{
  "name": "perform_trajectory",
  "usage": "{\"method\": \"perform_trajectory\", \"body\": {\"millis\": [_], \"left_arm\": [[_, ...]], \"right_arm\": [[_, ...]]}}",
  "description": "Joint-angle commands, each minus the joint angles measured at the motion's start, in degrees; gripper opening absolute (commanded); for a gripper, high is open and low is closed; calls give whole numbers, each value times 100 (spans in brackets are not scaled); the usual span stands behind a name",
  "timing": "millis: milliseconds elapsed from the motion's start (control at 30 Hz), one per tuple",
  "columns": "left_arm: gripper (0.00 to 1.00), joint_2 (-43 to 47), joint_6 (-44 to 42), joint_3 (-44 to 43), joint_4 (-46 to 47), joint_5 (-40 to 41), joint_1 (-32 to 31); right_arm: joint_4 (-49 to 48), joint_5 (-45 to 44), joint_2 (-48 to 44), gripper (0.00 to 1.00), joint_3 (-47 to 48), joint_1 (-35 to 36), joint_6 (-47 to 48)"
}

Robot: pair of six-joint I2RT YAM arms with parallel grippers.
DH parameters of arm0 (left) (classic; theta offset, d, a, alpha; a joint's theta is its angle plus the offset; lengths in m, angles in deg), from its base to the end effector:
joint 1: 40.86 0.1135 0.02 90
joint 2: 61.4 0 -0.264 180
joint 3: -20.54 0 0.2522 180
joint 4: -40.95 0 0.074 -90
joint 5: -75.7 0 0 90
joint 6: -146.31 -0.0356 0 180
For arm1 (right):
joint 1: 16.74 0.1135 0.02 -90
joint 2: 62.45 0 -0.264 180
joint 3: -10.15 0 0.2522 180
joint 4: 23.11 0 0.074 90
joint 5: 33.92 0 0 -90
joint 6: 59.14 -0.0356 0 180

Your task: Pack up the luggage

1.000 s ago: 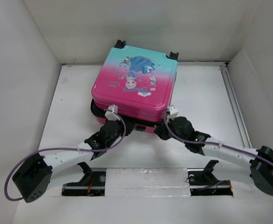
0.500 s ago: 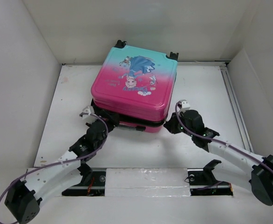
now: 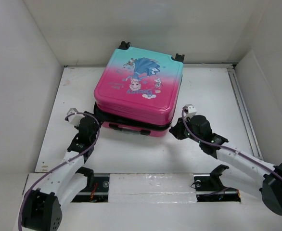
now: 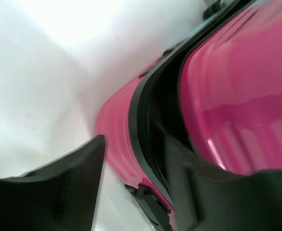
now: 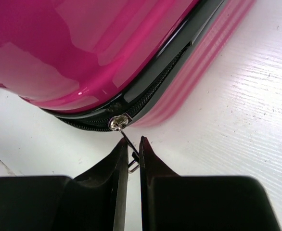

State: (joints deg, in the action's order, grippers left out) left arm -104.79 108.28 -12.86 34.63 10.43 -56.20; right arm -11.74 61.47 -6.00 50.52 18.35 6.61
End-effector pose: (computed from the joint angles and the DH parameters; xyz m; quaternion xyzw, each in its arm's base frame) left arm 0.1762 -0.0329 0.2212 -0.3675 0.7017 -0.1820 0.5825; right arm 0.1728 0.1255 0.2132 -0.1049 0.8476 0.2916 0.4307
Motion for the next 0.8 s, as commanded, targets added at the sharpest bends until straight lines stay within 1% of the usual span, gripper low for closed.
{"method": "perform_trajectory", "body": {"millis": [0, 33, 167, 200, 233, 300, 333, 367, 400, 500, 600, 667, 767], "left_arm": [[42, -344, -327, -31, 653, -460, 48], [31, -414, -388, -31, 732, -634, 48], [2, -494, -661, 30, 934, -890, 48], [0, -494, -714, 30, 1004, -891, 48], [0, -494, -714, 30, 1005, -952, 48], [0, -494, -845, 135, 1005, -1093, 48], [0, -416, -846, 197, 1170, -1163, 48], [0, -363, -846, 371, 1276, -1277, 48], [0, -310, -846, 451, 1364, -1278, -83], [0, -239, -767, 566, 1427, -1278, -312], [0, -292, -705, 776, 1663, -1557, -374], [0, -441, -653, 856, 1821, -1716, -374], [0, -494, -653, 935, 1945, -1998, -374]], "right_arm": [[-227, 217, -248, 0, 29, 217, 34], [-148, 217, -309, 0, 28, 322, 34], [133, 270, -432, 0, -24, 665, 87], [203, 270, -433, 0, -24, 761, 87], [387, 270, -494, 0, -24, 832, 87], [450, 270, -547, 0, -86, 1043, 87], [450, 331, -547, 0, -86, 1113, 35], [398, 331, -547, 0, -86, 1175, -44], [319, 331, -495, 0, -86, 1306, -45], [-110, 201, -91, 0, 72, 1587, -308], [-621, -116, 33, 0, 133, 1589, -370], [-675, -388, 33, 0, 344, 1519, -370], [-623, -337, 208, 0, 729, 1316, -186]]}}
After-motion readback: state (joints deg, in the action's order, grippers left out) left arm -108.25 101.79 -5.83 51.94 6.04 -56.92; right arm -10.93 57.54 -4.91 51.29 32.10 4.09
